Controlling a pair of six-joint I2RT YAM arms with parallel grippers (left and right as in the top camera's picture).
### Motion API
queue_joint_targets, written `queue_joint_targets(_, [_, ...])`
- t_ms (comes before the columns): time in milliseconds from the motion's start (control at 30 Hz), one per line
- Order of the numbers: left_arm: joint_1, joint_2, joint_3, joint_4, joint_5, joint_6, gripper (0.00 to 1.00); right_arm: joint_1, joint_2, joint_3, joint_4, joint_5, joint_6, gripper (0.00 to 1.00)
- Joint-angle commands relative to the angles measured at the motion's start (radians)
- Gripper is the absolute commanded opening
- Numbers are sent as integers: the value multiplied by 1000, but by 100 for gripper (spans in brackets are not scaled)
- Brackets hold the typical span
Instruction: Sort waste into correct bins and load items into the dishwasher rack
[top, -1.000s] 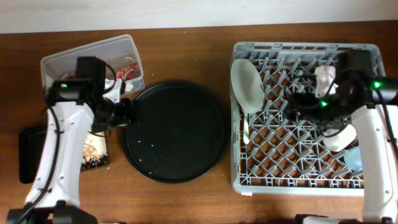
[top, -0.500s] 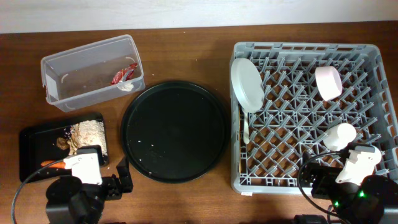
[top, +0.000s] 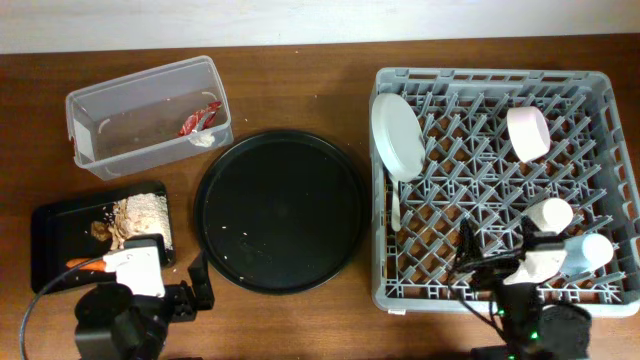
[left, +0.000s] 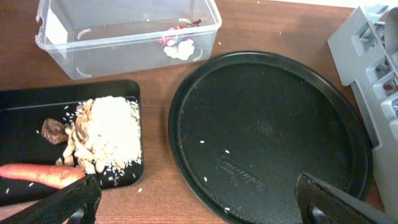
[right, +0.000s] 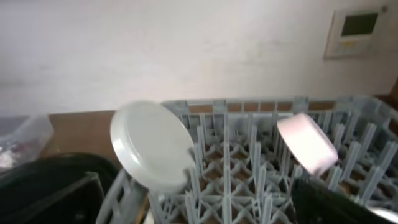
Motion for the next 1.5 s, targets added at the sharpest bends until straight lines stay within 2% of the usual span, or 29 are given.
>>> queue_joint_targets(0, [2, -6, -3, 3, -7, 12, 99, 6, -40, -167, 214, -10, -18, 99])
queue_joint_targets(67, [2, -6, -3, 3, -7, 12, 99, 6, -40, -306, 372, -30, -21, 99])
queue_joint_targets(100, [2, -6, -3, 3, -7, 12, 99, -1, -40, -341, 307, -54, -37, 99])
queue_joint_targets(733, [0, -10, -3, 0, -7, 12, 99, -31, -39, -341, 310, -52, -40, 99])
queue_joint_targets(833, [-21, -105, -70, 7, -82, 16, 99, -31, -39, -341, 310, -52, -40, 99])
queue_joint_targets(900, [-40, -249, -264, 146, -96, 15, 99, -31, -39, -341, 310, -52, -40, 99])
queue_joint_targets(1000, [-47, -400, -566, 529, -54, 16, 99, -31, -39, -341, 310, -52, -40, 99])
queue_joint_targets(1067, [-47, -410, -740, 898, -52, 39, 99, -31, -39, -341, 310, -52, -40, 99])
queue_joint_targets(1100, [-48, -411, -797, 977, -41, 39, 99, -31, -39, -341, 310, -52, -40, 99])
queue_joint_targets(1133, [-55, -410, -793, 902, -50, 42, 99, -31, -39, -341, 310, -52, -40, 99])
queue_joint_targets(1467, [-60, -410, -793, 902, -44, 42, 99, -31, -39, -341, 310, -52, -40, 99])
